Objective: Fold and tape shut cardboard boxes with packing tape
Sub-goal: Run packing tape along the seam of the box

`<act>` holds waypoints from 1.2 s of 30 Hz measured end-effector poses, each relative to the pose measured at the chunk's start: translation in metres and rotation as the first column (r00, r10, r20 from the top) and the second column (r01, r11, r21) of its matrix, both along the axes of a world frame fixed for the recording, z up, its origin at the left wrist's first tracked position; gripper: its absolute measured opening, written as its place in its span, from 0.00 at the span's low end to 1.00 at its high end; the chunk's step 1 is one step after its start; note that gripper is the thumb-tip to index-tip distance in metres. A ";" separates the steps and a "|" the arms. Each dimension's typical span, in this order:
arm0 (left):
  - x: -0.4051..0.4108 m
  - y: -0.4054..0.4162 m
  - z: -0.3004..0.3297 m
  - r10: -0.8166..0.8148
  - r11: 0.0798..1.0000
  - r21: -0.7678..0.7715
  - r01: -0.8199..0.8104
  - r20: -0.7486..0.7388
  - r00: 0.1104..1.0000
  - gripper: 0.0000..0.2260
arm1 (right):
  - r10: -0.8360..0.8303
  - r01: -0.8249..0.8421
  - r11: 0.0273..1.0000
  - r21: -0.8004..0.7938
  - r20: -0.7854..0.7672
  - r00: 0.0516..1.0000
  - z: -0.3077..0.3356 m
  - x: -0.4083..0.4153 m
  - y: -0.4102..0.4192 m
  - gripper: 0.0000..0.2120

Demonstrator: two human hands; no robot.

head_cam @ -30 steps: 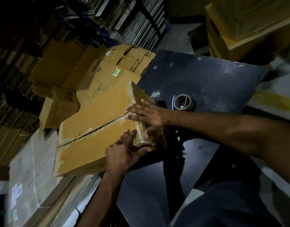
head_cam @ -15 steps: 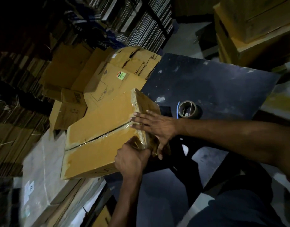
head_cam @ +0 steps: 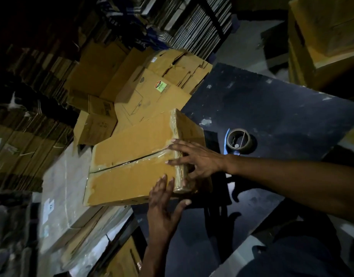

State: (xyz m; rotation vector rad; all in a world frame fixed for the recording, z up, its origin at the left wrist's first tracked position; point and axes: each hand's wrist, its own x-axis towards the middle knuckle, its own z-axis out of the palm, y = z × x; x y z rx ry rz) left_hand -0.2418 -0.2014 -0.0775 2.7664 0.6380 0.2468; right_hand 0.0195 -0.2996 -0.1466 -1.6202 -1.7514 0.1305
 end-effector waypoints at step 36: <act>0.034 -0.045 -0.055 0.228 0.898 0.257 -0.358 0.425 0.876 0.16 | 0.138 -0.129 0.990 -0.050 0.417 0.898 0.030 0.041 0.029 0.20</act>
